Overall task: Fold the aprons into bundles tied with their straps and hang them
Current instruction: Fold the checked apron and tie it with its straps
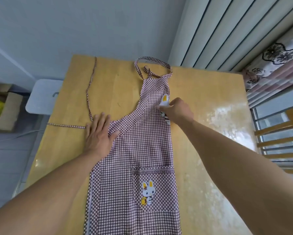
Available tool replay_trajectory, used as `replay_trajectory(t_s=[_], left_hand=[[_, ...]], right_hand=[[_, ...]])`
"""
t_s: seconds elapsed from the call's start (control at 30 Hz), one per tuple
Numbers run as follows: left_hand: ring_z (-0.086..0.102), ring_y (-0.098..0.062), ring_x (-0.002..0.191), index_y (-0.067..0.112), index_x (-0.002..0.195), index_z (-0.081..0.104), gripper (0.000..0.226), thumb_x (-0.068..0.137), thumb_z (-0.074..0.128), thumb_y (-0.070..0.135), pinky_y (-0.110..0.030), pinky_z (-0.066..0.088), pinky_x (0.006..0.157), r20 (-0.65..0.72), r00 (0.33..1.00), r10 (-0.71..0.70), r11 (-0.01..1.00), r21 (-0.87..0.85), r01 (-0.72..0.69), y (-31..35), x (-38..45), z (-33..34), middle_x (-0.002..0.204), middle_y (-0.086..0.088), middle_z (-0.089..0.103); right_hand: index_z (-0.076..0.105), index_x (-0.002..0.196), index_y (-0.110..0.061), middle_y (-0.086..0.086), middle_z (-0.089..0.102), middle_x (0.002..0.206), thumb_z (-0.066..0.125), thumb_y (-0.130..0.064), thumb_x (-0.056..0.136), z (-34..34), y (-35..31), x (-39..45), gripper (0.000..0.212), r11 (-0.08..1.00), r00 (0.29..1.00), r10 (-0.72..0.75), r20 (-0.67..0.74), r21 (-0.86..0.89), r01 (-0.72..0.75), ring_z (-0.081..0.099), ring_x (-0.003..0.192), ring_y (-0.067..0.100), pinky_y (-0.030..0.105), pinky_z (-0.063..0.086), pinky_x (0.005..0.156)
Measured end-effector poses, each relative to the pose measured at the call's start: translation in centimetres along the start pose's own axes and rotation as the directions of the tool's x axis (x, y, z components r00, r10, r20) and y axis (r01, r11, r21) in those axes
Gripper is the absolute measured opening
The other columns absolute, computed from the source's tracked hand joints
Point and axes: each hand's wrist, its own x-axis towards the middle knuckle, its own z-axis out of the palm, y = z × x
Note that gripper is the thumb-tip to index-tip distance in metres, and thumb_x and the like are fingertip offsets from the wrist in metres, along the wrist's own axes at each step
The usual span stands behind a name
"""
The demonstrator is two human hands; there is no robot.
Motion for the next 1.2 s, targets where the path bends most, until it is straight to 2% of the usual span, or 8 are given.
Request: replay_trajectory(t_s=[0.23,0.43,0.53,0.63,0.77,0.93,1.07,1.2], left_hand=[[0.029,-0.026,0.149,0.018,0.154,0.042,0.067,0.100,0.043,0.057,-0.048,0.016,0.123,-0.138,0.990,0.026,0.999,0.029,-0.023,0.2,0.7,-3.2,0.162,-0.005,0.037],[0.015,-0.033,0.155,0.013,0.161,0.021,0.091,0.090,0.072,0.041,-0.051,0.014,0.126,-0.154,0.934,-0.323,0.875,-0.425,0.233,1.5,-9.2,0.4,0.168,-0.012,0.017],[0.029,-0.040,0.147,0.002,0.156,0.031,0.097,0.081,0.082,0.037,-0.053,0.023,0.120,-0.109,0.891,-0.440,0.787,-0.525,0.324,0.7,-16.1,3.2,0.158,-0.024,0.034],[0.039,-0.045,0.137,0.000,0.148,0.039,0.092,0.078,0.085,0.038,-0.053,0.031,0.114,0.002,0.863,-0.505,0.705,-0.577,0.414,-0.7,-20.4,4.3,0.145,-0.029,0.047],[0.056,-0.043,0.122,-0.001,0.126,0.054,0.071,0.076,0.086,0.039,-0.048,0.049,0.098,0.273,0.852,-0.446,0.712,-0.469,0.523,-1.7,-24.2,3.7,0.129,-0.025,0.060],[0.068,-0.032,0.110,0.001,0.116,0.068,0.060,0.074,0.089,0.038,-0.033,0.052,0.084,0.549,0.807,-0.219,0.719,-0.469,0.514,-2.4,-27.2,3.7,0.119,-0.010,0.071],[0.067,-0.033,0.109,0.003,0.117,0.068,0.050,0.083,0.081,0.037,-0.039,0.055,0.094,0.595,0.788,-0.157,0.661,-0.530,0.532,-3.3,-29.3,4.6,0.123,-0.013,0.070],[0.060,-0.036,0.120,-0.002,0.130,0.054,0.051,0.093,0.071,0.030,-0.038,0.049,0.099,0.604,0.784,-0.143,0.591,-0.583,0.557,-4.1,-31.0,4.3,0.134,-0.019,0.061]], right_hand=[[0.061,0.111,-0.021,-0.004,0.068,0.106,0.074,-0.065,0.078,2.4,5.1,-10.6,0.057,0.936,0.955,-0.022,0.297,-0.330,0.124,0.065,0.095,0.021,0.037,0.056,0.084],[0.047,0.119,-0.028,-0.007,0.058,0.117,0.070,-0.055,0.084,7.5,11.2,-21.3,0.050,0.999,0.999,0.036,0.034,-0.040,-0.035,0.060,0.109,0.020,0.038,0.052,0.082],[0.047,0.125,-0.028,-0.004,0.057,0.126,0.073,-0.051,0.083,10.1,13.4,-25.4,0.054,0.994,0.994,0.105,0.039,-0.029,-0.104,0.057,0.116,0.021,0.040,0.053,0.090],[0.047,0.122,-0.023,0.000,0.064,0.117,0.077,-0.052,0.079,11.9,14.4,-28.9,0.060,0.958,0.963,0.268,0.030,0.101,-0.270,0.063,0.104,0.022,0.037,0.053,0.081],[0.050,0.125,-0.018,0.006,0.064,0.118,0.079,-0.042,0.081,14.2,15.7,-35.0,0.058,0.848,0.877,0.471,-0.092,0.319,-0.422,0.065,0.095,0.023,0.036,0.055,0.077],[0.072,0.101,-0.018,-0.001,0.072,0.095,0.067,-0.056,0.088,15.8,18.7,-40.4,0.040,0.857,0.856,0.509,0.087,0.046,-0.514,0.068,0.084,0.019,0.035,0.058,0.082],[0.076,0.095,-0.011,0.006,0.076,0.091,0.074,-0.046,0.088,16.2,19.5,-43.7,0.035,0.851,0.868,0.488,0.092,0.172,-0.497,0.070,0.081,0.020,0.032,0.055,0.070],[0.077,0.088,-0.007,0.007,0.074,0.066,0.081,-0.042,0.085,16.4,19.2,-47.3,0.035,0.792,0.848,0.512,0.134,0.309,-0.527,0.060,0.054,0.016,0.022,0.040,0.044]])
